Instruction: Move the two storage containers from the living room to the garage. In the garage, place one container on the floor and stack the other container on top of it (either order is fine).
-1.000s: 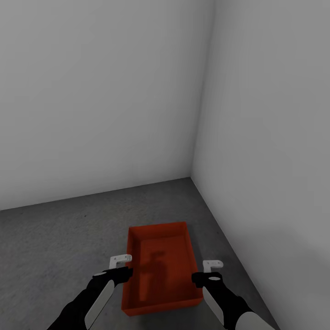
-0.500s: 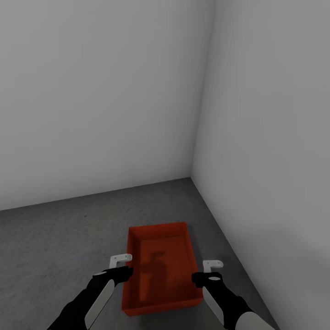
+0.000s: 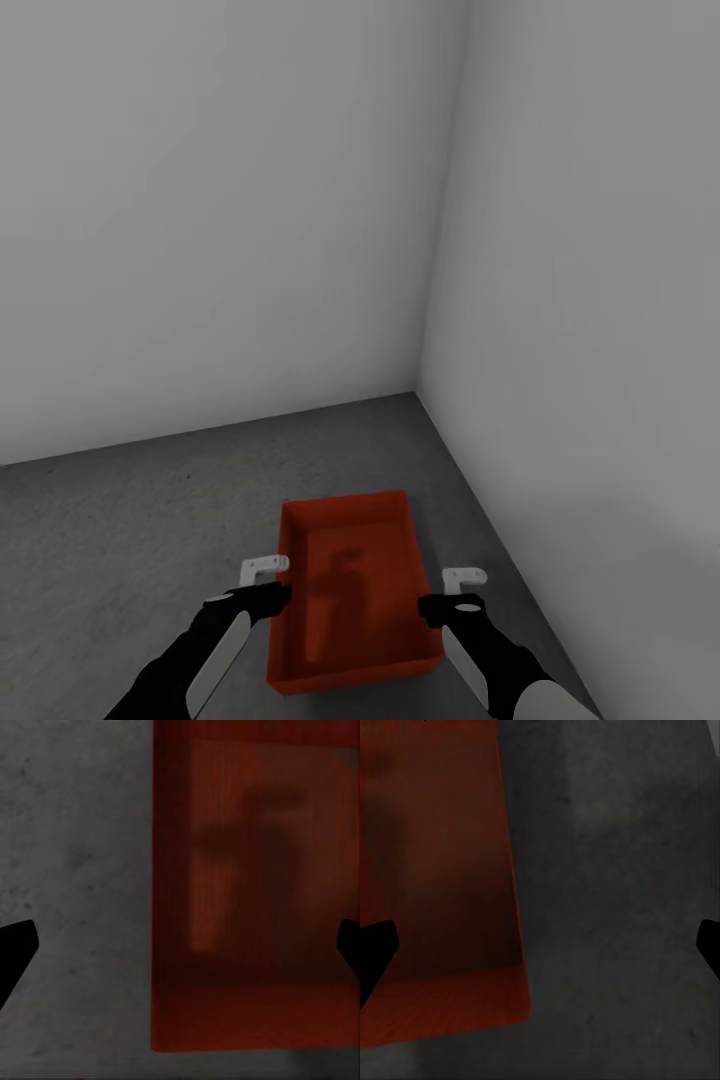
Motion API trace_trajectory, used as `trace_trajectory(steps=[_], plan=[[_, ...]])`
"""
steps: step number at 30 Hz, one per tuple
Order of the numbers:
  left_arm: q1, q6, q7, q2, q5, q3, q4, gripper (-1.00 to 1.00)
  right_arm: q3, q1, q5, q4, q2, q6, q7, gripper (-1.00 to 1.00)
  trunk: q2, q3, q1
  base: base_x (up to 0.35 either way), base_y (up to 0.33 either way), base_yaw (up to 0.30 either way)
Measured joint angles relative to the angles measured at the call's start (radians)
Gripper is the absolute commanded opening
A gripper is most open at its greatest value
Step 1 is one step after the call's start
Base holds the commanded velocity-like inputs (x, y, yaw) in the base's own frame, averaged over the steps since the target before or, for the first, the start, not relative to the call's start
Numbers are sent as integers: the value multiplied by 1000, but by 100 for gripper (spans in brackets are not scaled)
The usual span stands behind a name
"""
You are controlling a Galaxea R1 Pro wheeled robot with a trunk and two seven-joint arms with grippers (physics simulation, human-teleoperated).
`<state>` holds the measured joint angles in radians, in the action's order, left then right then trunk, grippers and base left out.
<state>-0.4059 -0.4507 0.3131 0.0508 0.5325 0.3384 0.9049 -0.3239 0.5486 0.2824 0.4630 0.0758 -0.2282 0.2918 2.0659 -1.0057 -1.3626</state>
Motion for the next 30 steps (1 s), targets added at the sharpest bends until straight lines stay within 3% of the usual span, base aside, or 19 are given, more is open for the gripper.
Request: trace_trajectory(steps=[23,30], plan=[[0,0,0,0,0,-1,-9,100,1,0,0,0,0,-3,2,100,-161,72,88,0,0,0],[0,0,1,0,0,-2,-9,100,1,0,0,0,0,-3,2,100,-161,72,88,0,0,0]])
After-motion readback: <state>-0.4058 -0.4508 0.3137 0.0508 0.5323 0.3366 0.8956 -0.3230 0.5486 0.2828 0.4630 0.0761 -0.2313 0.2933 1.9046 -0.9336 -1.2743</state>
